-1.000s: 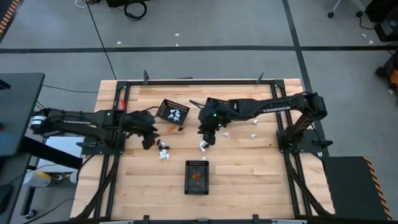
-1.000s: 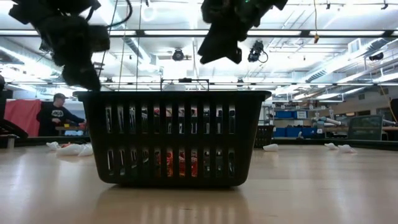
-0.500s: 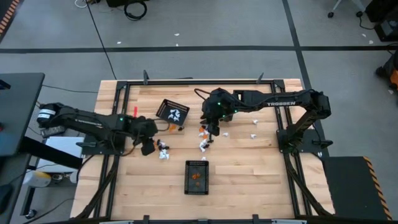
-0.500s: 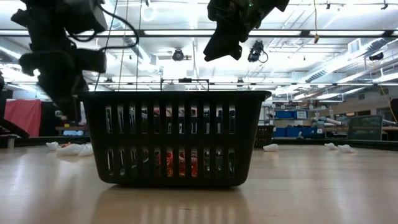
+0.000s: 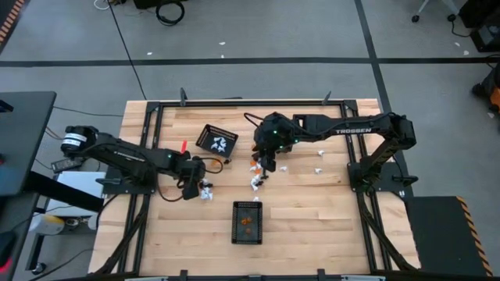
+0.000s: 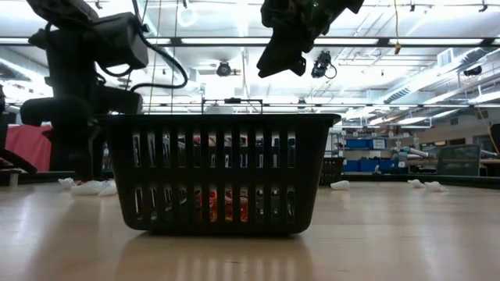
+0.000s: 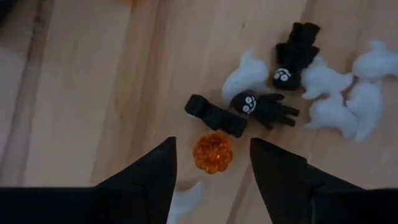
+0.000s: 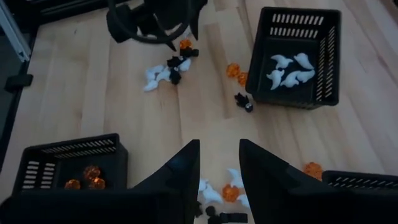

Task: Sort Halloween decoration
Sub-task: Put the orange pumpkin toy into the bottom black basket

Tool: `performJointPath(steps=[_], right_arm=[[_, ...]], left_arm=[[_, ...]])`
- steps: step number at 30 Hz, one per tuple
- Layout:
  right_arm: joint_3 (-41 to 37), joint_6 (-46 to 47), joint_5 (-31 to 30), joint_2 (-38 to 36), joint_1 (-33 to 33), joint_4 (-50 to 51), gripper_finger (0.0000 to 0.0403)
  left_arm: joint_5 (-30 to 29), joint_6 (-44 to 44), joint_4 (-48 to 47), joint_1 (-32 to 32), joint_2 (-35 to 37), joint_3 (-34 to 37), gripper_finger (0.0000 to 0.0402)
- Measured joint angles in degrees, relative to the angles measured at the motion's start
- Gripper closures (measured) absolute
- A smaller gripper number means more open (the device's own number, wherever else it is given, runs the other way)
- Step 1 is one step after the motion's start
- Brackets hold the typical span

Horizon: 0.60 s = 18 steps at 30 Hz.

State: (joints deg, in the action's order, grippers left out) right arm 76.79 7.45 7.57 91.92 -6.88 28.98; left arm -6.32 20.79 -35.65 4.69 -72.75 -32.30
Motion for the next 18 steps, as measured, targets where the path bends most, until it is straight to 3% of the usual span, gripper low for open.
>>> performJointPath(steps=[14,18], right_arm=[[0.0,-1.0,0.0,0.0,0.0,-0.6,0.0286],[0.0,-1.0,0.0,0.0,0.0,-0.6,0.0286]], left_arm=[[1.5,3.6,2.5,-0.1,-6.7,-0.4,0.0213],[1.9,3.9,2.6,-0.1,-6.8,-0.3,0.0236]])
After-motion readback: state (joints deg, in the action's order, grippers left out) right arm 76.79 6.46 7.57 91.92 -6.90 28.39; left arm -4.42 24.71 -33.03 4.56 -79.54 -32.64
